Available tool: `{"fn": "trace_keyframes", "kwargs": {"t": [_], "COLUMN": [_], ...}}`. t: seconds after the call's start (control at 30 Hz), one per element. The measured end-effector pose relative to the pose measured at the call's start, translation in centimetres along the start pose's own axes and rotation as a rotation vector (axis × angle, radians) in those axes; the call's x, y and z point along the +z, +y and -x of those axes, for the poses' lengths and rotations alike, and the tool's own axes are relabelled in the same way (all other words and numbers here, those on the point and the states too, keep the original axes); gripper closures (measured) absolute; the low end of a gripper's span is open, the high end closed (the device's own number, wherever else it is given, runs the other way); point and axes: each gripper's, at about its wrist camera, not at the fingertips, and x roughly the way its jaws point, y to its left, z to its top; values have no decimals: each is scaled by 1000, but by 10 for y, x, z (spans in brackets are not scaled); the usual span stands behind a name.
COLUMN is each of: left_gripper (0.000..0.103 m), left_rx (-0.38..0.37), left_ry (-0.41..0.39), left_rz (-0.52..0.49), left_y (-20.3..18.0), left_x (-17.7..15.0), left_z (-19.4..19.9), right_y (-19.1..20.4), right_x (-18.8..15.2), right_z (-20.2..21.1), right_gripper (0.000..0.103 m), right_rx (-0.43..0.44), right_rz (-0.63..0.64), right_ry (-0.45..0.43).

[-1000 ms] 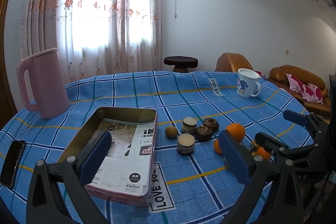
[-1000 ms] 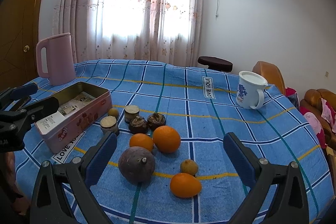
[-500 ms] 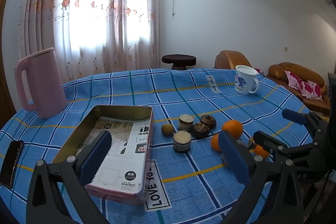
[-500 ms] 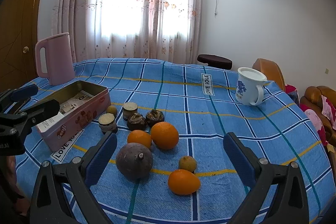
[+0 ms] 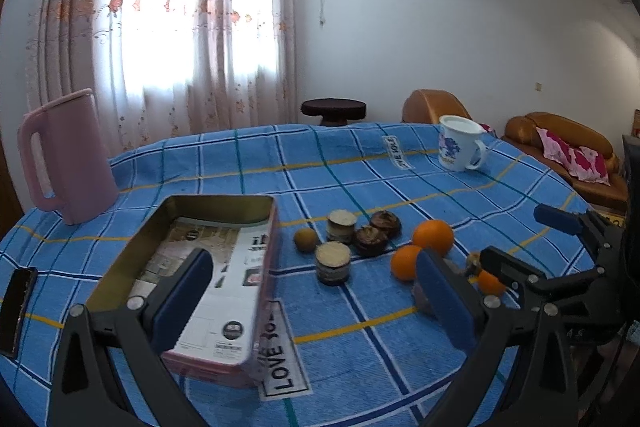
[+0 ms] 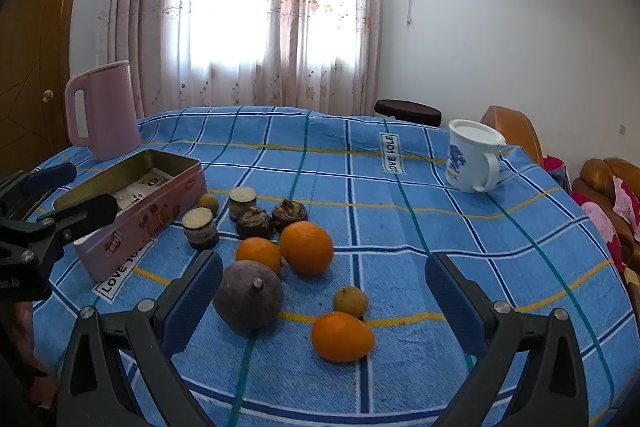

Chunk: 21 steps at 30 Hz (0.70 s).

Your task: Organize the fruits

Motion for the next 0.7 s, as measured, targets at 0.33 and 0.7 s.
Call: {"fn": "trace_keyframes", "kwargs": {"t": [0.33, 0.7], "left_gripper": [0, 0], "left_rx": [-39, -109], "left_ry": [34, 86], "left_rz": [-55, -77], "left_y": [-27, -47], "left_x": [-6, -12], "left_z": [-11, -27], "right_y": [-18, -21], "right_x": [-10, -23], "right_z": [2, -8], "right_gripper": [1, 2], "right_rx": [-28, -26], "right_rz": [-32, -10], "right_ry": [5, 77]}}
